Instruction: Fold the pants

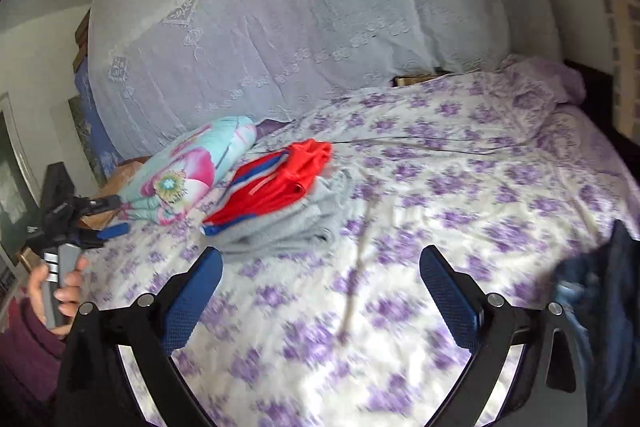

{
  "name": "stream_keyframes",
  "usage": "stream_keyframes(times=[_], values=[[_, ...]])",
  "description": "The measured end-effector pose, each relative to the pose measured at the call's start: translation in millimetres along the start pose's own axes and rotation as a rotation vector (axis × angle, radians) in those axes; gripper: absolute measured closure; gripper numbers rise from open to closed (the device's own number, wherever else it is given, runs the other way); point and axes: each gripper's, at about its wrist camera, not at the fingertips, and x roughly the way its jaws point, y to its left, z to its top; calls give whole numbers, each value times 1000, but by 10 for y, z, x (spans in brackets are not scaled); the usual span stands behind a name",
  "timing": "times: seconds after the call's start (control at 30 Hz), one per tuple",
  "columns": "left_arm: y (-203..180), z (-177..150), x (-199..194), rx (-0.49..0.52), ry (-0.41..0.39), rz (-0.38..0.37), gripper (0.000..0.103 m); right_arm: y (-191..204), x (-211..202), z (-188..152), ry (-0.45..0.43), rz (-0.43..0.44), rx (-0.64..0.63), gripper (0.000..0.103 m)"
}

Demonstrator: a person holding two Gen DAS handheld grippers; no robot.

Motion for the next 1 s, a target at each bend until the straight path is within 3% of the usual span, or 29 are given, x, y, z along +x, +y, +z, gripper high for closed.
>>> stream_keyframes(times=[0.13, 0.2, 0.27, 0.37, 0.43, 0.57, 0.6, 0.67, 0.8, 0.9, 1.0], values=[[-184, -801, -503, 1, 27, -62, 5, -431, -704, -243, -135, -385, -120, 3], [-249, -1155, -622, -8, 65, -93, 5, -810, -811, -183, -138, -537, -139, 3], [-283, -1473, -690, -23, 86, -116, 5, -1294, -861, -68, -135, -585, -72, 3], [-274, -1830, -724, -64, 127, -130, 5, -2103, -651, 46, -9, -609, 92, 3], [-250, -1992, -756, -87, 128, -116, 5, -2525, -496, 54, 17, -642, 199, 3], [-133, -2170, -833, -154, 123, -97, 5, -2902, -173, -73, -4, -537, 350, 3], [-88, -2193, -855, -172, 121, -90, 5, -2919, -23, -131, 45, -513, 364, 3], [2, -2211, -877, -205, 116, -82, 5, -2840, 182, -209, 116, -551, 315, 5], [61, -2137, -896, -207, 93, -57, 5, -2485, -37, -133, 5, -596, 238, 8], [-89, -1965, -879, -95, 61, 9, 5, -1845, -301, -54, -55, -519, 129, 7], [-273, -1845, -809, 0, 20, 109, 5, -903, -488, -156, -43, -396, -6, 4]])
